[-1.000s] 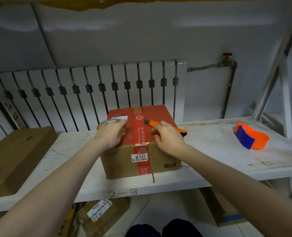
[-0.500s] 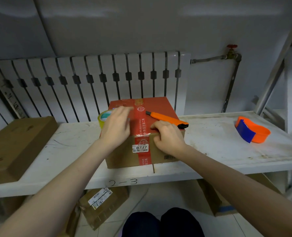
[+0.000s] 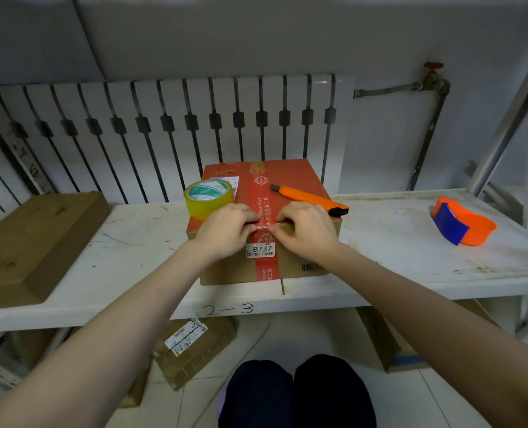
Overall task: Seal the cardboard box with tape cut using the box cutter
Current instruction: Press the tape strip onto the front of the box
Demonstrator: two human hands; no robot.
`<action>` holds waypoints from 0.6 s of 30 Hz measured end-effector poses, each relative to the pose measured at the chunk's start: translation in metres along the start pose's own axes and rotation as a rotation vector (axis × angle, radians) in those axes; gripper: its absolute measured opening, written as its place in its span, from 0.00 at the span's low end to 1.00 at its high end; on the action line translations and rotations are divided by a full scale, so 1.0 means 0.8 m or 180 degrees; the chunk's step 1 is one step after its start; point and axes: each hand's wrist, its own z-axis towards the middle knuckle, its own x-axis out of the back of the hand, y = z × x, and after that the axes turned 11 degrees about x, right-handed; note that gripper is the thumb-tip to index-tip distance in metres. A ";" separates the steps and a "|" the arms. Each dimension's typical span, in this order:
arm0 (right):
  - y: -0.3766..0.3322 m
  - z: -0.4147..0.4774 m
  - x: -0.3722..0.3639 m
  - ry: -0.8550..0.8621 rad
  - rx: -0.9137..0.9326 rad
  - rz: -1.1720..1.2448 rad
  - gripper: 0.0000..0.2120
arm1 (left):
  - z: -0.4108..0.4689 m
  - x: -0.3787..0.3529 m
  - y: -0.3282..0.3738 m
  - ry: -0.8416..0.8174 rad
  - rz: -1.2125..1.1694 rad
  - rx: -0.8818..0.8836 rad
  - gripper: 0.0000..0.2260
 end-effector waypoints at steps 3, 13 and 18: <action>-0.001 0.002 -0.005 0.0064 -0.0041 -0.0075 0.18 | 0.001 0.002 0.002 0.0015 0.0027 -0.0002 0.16; -0.004 0.001 -0.023 0.0436 0.0216 -0.0617 0.15 | 0.002 0.003 0.009 0.0142 0.0535 0.0026 0.18; -0.001 -0.010 -0.036 0.0724 0.0326 -0.0784 0.16 | -0.005 -0.006 0.009 0.0271 0.0464 0.0167 0.19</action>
